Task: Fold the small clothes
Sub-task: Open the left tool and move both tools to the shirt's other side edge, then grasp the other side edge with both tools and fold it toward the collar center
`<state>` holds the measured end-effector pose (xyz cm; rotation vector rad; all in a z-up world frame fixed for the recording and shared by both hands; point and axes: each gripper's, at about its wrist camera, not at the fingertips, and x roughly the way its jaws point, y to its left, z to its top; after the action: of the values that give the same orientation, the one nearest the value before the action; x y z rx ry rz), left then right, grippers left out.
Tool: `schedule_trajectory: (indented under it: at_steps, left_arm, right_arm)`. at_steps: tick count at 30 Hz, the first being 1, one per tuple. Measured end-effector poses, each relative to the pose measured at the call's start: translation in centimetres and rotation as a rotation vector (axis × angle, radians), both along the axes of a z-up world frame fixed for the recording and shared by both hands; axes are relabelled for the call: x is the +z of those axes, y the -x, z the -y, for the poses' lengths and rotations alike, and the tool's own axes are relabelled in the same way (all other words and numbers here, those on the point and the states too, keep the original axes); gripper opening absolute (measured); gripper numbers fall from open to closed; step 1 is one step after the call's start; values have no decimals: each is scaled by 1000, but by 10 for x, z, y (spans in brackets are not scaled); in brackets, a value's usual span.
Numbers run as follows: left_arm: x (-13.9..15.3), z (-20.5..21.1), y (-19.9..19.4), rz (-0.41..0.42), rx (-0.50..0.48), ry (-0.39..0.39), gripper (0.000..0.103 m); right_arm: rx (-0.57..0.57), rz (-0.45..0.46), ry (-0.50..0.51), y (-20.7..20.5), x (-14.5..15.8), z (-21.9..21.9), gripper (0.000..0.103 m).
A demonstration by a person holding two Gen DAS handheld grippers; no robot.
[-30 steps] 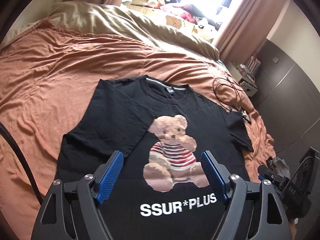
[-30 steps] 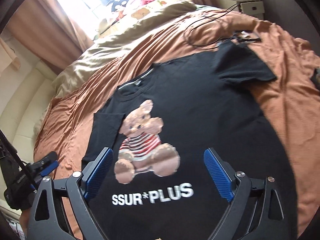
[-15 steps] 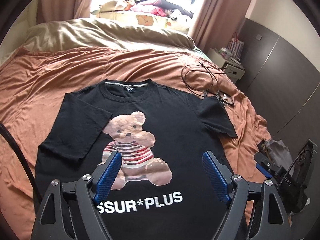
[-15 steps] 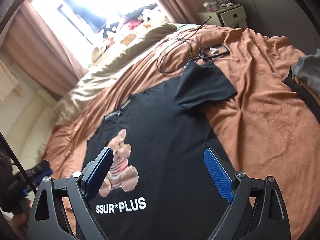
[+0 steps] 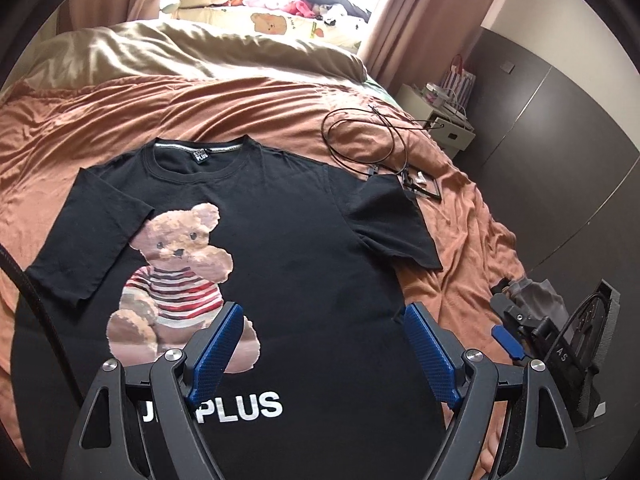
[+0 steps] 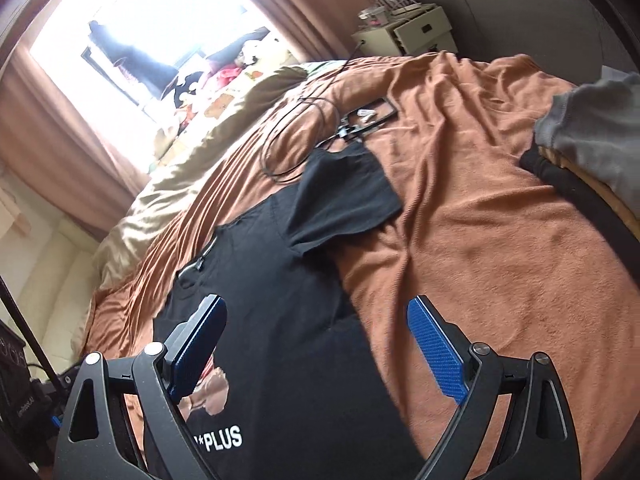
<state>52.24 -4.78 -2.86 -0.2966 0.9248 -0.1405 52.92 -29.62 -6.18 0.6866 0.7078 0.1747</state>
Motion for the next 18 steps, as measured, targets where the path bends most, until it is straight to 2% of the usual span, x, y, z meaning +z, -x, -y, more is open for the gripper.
schedule_trajectory:
  at_steps: [3, 9, 13, 18]
  left_arm:
    - [-16, 7, -13, -19, -5, -6, 83]
    - [-48, 19, -46, -31, -42, 49, 78]
    - [-71, 34, -72, -57, -67, 53, 69]
    - [-90, 49, -97, -63, -105, 58, 65]
  right_arm:
    - [-10, 21, -35, -2, -4, 8, 92]
    - [-3, 36, -40, -26, -15, 27, 91]
    - [14, 13, -144, -53, -39, 38, 82]
    - [5, -29, -178, -94, -56, 41, 74]
